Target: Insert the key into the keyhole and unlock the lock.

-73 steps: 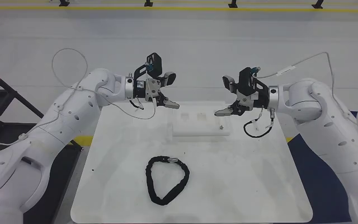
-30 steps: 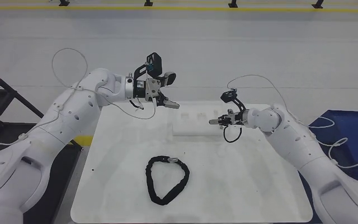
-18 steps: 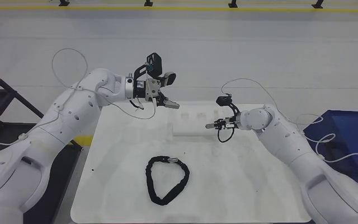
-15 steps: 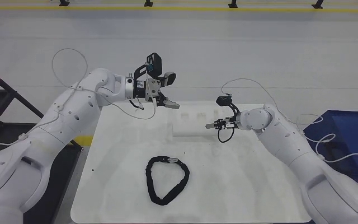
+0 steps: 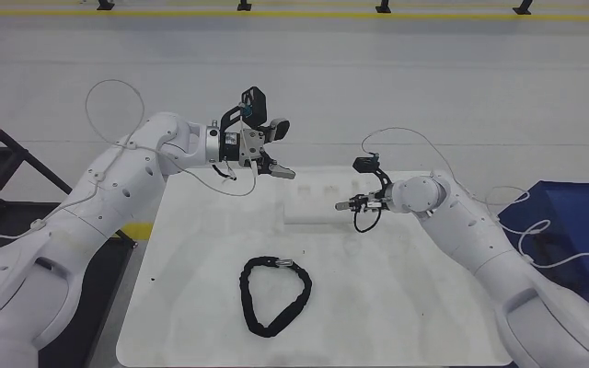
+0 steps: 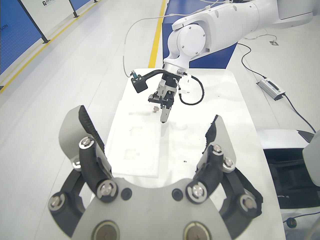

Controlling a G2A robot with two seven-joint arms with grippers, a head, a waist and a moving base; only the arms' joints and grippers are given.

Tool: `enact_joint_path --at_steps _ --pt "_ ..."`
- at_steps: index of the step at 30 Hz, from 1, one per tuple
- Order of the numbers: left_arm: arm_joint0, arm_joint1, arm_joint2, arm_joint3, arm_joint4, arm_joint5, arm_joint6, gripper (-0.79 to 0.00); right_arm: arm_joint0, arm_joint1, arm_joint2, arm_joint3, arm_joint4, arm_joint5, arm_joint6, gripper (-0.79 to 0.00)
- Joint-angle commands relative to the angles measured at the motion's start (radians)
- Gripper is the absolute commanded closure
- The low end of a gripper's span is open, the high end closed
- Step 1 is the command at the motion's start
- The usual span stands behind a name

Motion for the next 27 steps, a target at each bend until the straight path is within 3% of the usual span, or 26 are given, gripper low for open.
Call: enact_joint_path --at_steps 1,10,12,18,27 --pt "0.000 0.000 0.000 0.000 0.000 0.000 0.000 -0.785 -0.002 -0.001 -0.002 -0.022 -0.022 0.054 0.010 -0.785" --pt "0.000 0.000 0.000 0.000 0.000 0.000 0.000 -0.785 -0.008 -0.019 -0.017 -0.058 -0.103 0.186 0.038 -0.773" --pt "0.000 0.000 0.000 0.000 0.000 0.000 0.000 -0.785 -0.005 -0.024 -0.017 -0.044 -0.110 0.194 0.039 -0.637" --pt "0.000 0.000 0.000 0.000 0.000 0.000 0.000 -0.785 0.010 -0.044 -0.023 -0.014 -0.144 0.227 0.041 -0.388" --pt "0.000 0.000 0.000 0.000 0.000 0.000 0.000 -0.785 0.025 -0.078 -0.039 0.029 -0.200 0.319 0.051 -0.320"
